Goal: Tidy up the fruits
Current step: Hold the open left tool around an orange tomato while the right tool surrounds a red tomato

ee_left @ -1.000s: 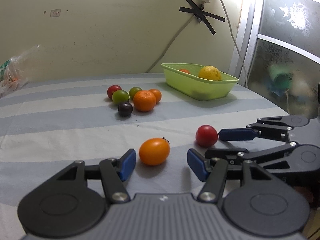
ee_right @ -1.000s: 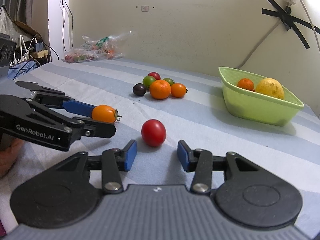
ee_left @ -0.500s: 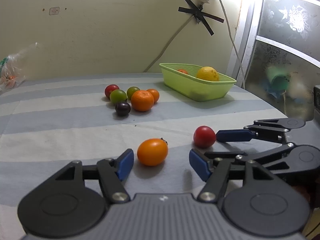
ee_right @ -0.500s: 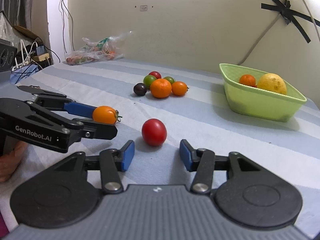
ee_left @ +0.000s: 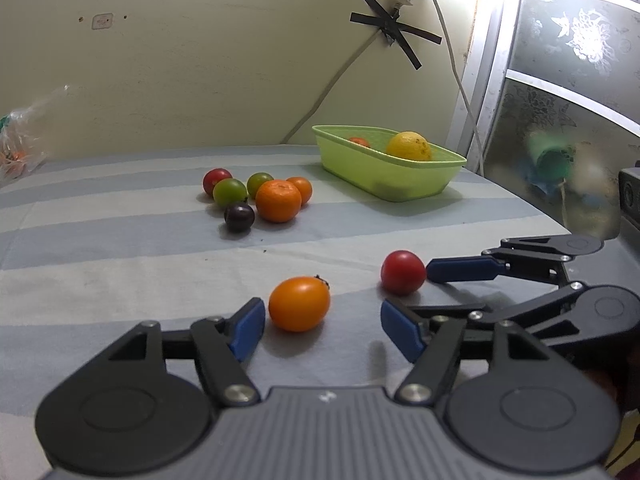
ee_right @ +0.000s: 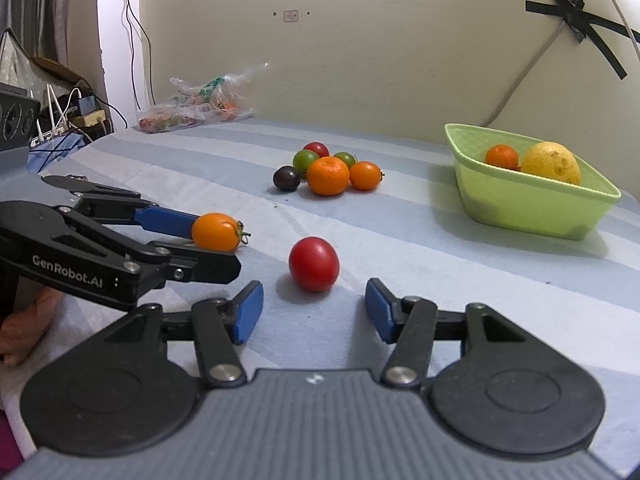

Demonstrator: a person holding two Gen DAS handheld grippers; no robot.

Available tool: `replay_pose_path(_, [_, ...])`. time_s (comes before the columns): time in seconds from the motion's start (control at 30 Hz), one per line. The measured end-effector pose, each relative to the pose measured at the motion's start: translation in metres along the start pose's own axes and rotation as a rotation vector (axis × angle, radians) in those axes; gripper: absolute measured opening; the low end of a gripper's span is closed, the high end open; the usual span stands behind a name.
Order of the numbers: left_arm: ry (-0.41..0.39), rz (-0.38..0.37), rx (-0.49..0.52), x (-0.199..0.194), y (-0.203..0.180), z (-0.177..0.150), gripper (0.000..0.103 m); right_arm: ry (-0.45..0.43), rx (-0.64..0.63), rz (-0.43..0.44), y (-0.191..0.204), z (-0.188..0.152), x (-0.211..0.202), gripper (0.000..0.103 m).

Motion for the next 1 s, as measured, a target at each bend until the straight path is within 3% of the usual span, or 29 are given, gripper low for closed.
replay_pose_path(1.0, [0.001, -0.022, -0.003, 0.001, 0.001, 0.001, 0.063, -0.021, 0.086, 0.060, -0.009, 0.000, -0.005, 0.061])
Point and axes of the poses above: each gripper's, at about its wrist camera, not at the fingertips, and x roughly the way its jaws point, y to its left, z to its top, the point moved 6 cm from there along x, roughly the way its jaws point, and after that the axes turned 13 degrees about y, right-handed, at the moved point
